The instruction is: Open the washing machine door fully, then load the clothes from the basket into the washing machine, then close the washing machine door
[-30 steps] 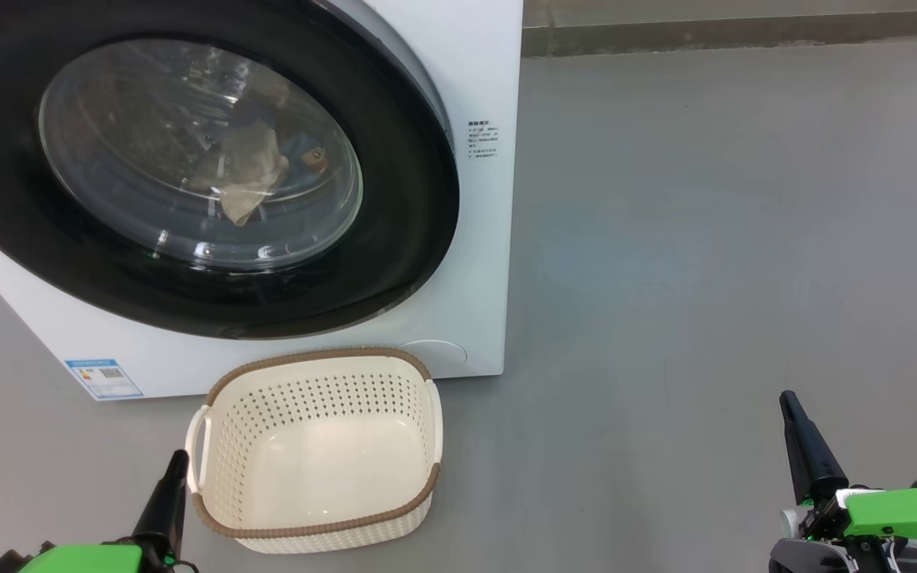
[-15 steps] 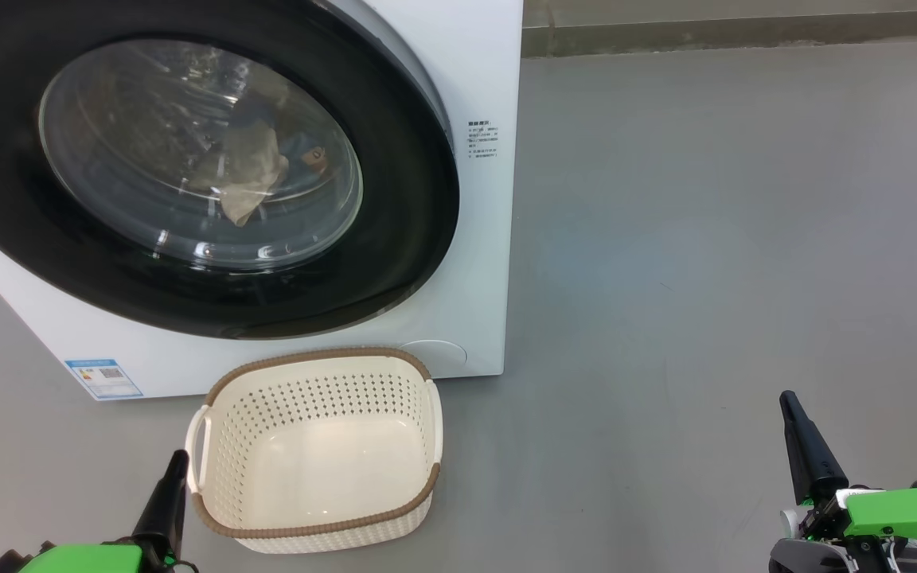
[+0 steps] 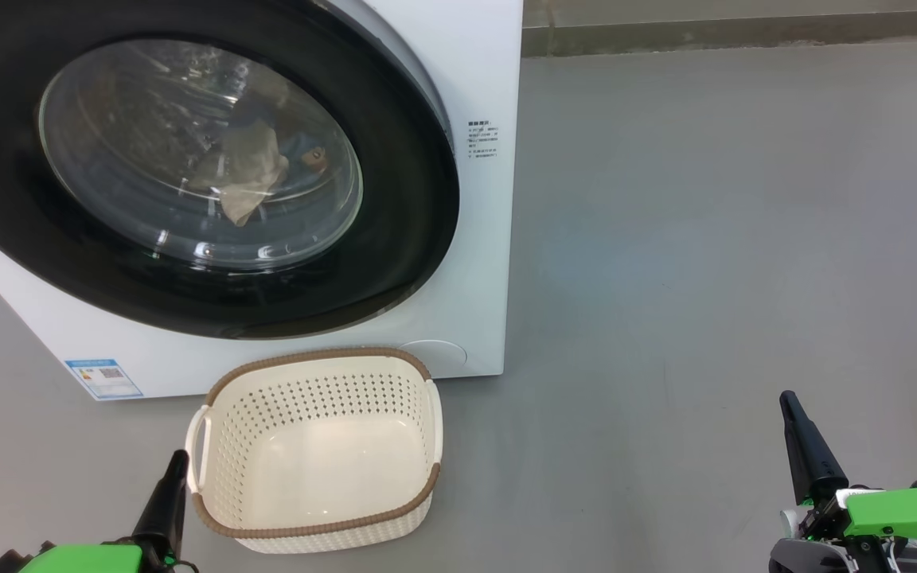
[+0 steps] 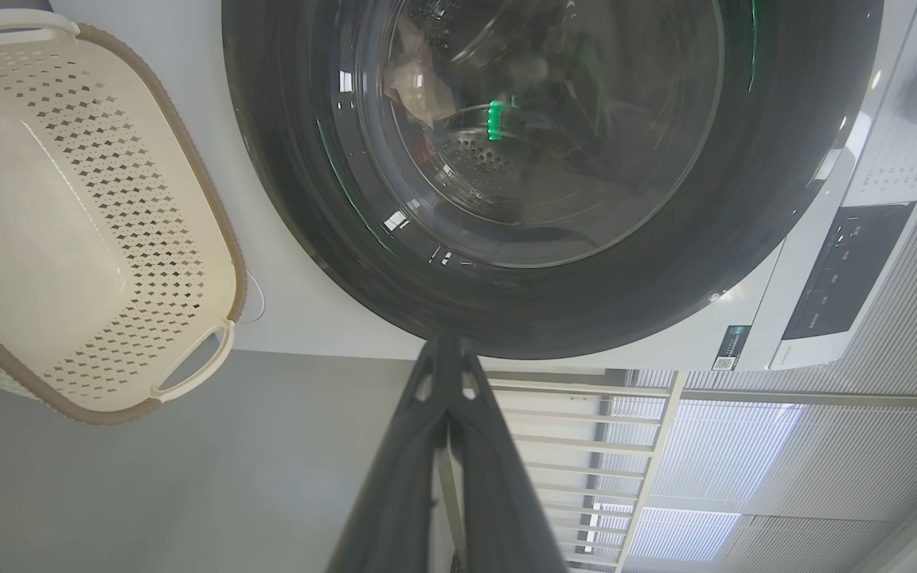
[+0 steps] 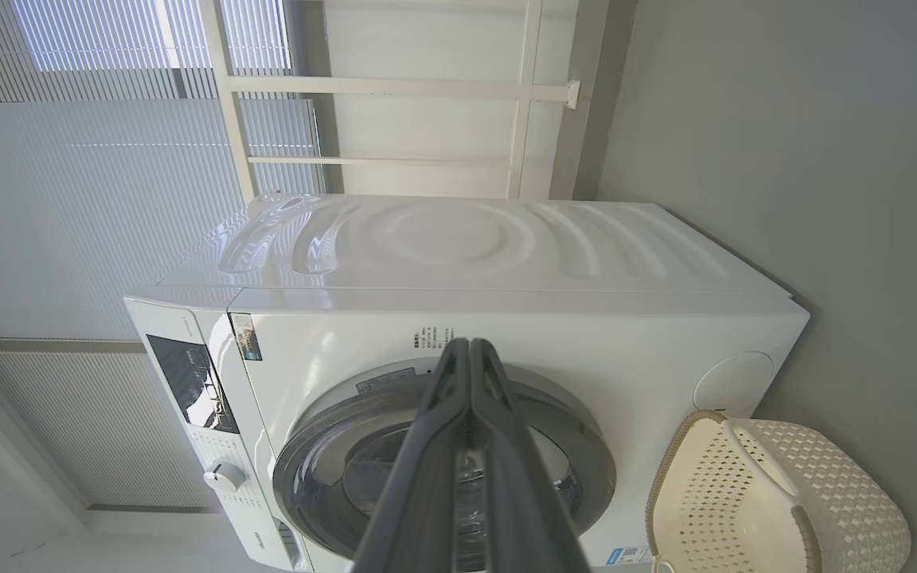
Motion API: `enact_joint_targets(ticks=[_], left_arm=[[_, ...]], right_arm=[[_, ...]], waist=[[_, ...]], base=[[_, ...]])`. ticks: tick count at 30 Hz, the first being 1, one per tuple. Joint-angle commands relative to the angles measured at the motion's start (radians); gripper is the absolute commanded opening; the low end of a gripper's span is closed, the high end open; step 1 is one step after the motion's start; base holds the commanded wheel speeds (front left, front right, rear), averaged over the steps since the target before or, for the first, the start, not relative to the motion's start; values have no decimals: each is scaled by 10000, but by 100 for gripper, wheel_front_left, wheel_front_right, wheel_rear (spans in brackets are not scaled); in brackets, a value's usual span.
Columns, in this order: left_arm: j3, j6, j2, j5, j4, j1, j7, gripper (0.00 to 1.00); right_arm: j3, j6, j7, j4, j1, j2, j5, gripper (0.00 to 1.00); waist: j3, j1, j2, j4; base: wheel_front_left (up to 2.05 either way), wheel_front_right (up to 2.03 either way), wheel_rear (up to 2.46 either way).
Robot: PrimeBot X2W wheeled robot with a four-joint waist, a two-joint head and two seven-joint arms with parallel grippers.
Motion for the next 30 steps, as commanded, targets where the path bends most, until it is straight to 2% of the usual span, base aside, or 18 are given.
enact_joint_targets(ticks=[1,30], left_arm=[[342,-27,131,-89,-293,-418,58,0],[341,-27,131,-89,-293,-418,58,0]], right_arm=[[224,16,76,-303,-105,-31,43,0],[224,16,75,-303,-104,-31,43,0]], waist=[[0,0,0,0],[0,0,0,0]], base=[[0,0,0],[0,0,0]])
